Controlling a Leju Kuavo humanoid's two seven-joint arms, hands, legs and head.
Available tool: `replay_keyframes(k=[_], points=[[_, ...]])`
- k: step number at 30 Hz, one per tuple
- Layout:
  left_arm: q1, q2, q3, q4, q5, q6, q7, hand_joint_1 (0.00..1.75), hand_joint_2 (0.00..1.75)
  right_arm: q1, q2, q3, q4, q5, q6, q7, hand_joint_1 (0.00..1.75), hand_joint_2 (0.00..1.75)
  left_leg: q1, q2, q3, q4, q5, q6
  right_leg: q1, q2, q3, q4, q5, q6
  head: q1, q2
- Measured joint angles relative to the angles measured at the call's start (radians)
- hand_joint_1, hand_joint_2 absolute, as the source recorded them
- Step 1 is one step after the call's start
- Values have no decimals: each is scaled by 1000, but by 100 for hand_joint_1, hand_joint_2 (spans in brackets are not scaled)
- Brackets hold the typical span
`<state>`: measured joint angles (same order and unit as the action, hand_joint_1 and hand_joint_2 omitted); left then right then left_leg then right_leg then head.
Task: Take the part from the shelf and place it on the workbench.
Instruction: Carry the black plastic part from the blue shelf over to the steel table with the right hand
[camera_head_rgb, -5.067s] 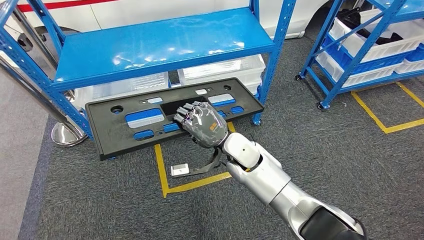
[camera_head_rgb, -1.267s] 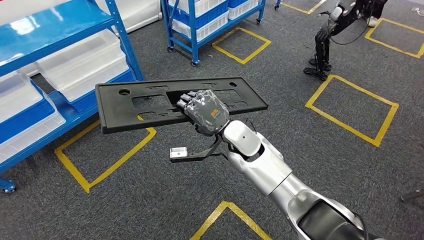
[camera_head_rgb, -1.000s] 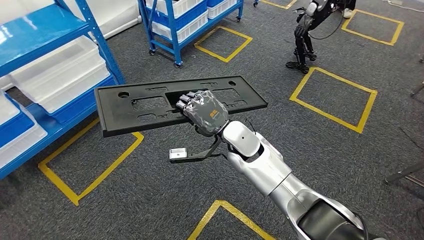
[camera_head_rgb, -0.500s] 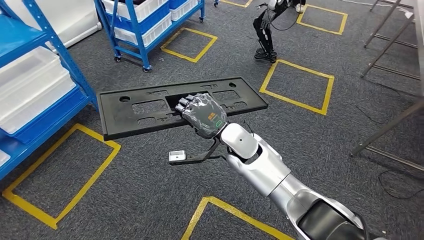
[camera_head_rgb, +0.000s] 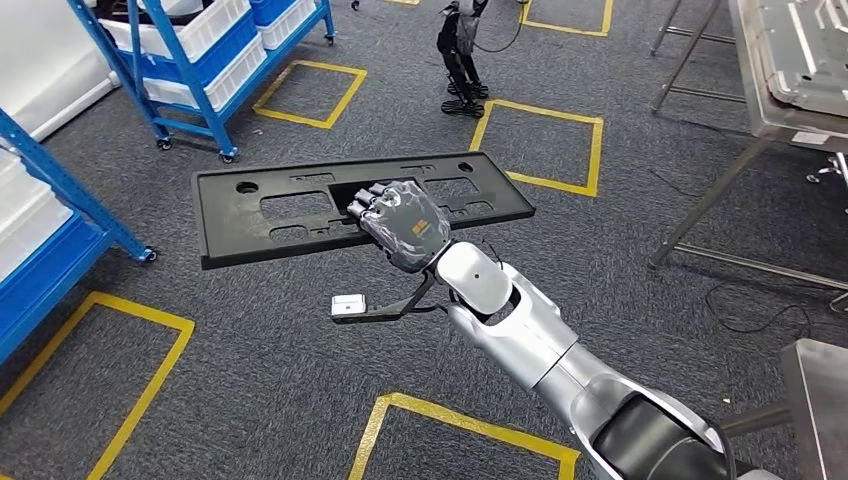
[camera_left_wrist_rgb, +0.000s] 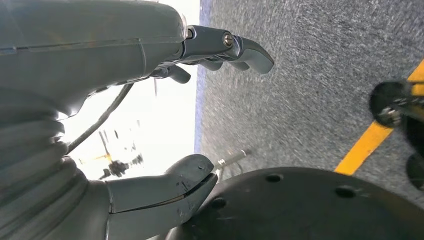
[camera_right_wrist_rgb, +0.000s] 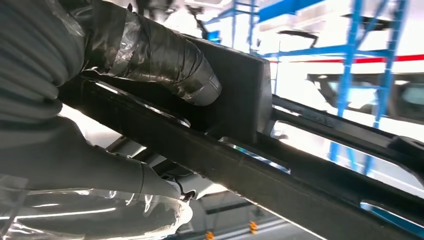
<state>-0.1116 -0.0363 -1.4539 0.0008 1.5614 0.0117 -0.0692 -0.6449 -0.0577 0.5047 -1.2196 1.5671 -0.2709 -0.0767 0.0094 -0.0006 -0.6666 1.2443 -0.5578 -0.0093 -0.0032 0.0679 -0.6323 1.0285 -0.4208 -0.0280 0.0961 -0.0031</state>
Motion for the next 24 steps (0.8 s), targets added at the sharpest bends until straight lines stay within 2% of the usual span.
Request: replay_keyframes(k=[2,3,4,6,7,9,10,11,12,13,14,15,16,18,19,21,22,24], points=[[0,3,-7,0,0,-2,-2,0,175,-12,-5,7,2,0,4,13,175,175,2,-43,61,-139,68,9,-1,25,-3,5,0,3,0,0],[0,4,-9,0,0,-3,-3,0,175,-22,-8,10,2,0,6,17,175,175,2,-62,82,-188,84,13,-2,37,-8,7,2,8,0,0],[-1,6,-10,0,0,-4,-5,0,175,-30,-11,13,3,0,8,20,175,175,1,-74,93,-214,88,16,-4,48,-13,8,4,14,0,0],[-4,6,-11,0,0,-6,-8,0,175,-40,-22,16,3,0,13,26,175,175,0,-59,99,-227,89,22,-7,68,-19,5,11,29,0,0],[-5,6,-12,0,0,-7,-8,0,175,-42,-30,19,3,0,15,32,175,175,2,-47,102,-234,94,28,-6,60,-23,8,9,34,0,0],[-5,5,-13,0,0,-8,-8,0,175,-52,-48,30,3,0,18,47,175,175,4,-21,108,-249,103,41,-1,9,-49,60,-27,41,1,0],[-4,5,-14,0,0,-8,-8,0,175,-58,-57,39,4,0,19,55,175,175,2,-8,109,-251,104,45,-2,-24,-75,115,-58,44,1,0],[-3,5,-15,0,0,-7,-8,0,175,-64,-67,48,5,0,19,63,175,175,1,6,108,-251,103,48,-5,-43,-107,182,-89,48,1,0],[-2,5,-16,0,0,-6,-7,0,175,-68,-78,59,6,0,18,71,175,175,0,19,108,-251,102,48,-9,-52,-134,239,-109,52,1,0],[-2,5,-16,0,0,-5,-6,0,175,-71,-91,72,9,0,18,82,175,175,-1,33,108,-250,100,48,-14,-58,-148,270,-113,57,1,0],[-3,4,-16,0,0,-3,-5,0,175,-75,-104,87,12,0,18,96,175,175,0,46,109,-248,98,47,-19,-63,-144,262,-99,61,1,0],[-4,3,-16,0,0,-2,-3,0,175,-82,-119,104,16,0,18,113,175,175,0,57,109,-245,94,44,-23,-71,-119,218,-70,64,1,0],[-5,1,-16,0,0,-1,-2,0,175,-92,-134,121,20,0,17,130,175,175,0,67,110,-240,90,40,-25,-90,-83,151,-40,66,1,0],[-6,-1,-16,0,0,1,-1,0,175,-116,-160,151,29,0,16,155,175,175,-4,85,109,-228,78,27,-19,-123,-29,46,-8,61,1,0],[-6,-1,-16,0,0,2,-2,0,175,-127,-170,161,34,0,16,161,175,175,-7,94,110,-224,73,20,-15,-130,-20,25,-6,55,0,0],[-8,-2,-16,0,0,2,-2,0,175,-141,-188,176,44,0,16,167,175,175,-7,113,115,-224,68,9,-10,-109,-22,23,-8,41,0,0],[-10,-3,-16,0,0,2,-2,0,175,-146,-196,181,48,0,16,168,175,175,-5,109,117,-220,62,4,-11,-98,-21,20,-6,35,0,0],[-13,-3,-16,0,0,2,-3,0,175,-158,-206,189,55,0,17,174,175,175,1,67,98,-170,23,-4,-15,-78,-18,15,-4,21,0,0]])
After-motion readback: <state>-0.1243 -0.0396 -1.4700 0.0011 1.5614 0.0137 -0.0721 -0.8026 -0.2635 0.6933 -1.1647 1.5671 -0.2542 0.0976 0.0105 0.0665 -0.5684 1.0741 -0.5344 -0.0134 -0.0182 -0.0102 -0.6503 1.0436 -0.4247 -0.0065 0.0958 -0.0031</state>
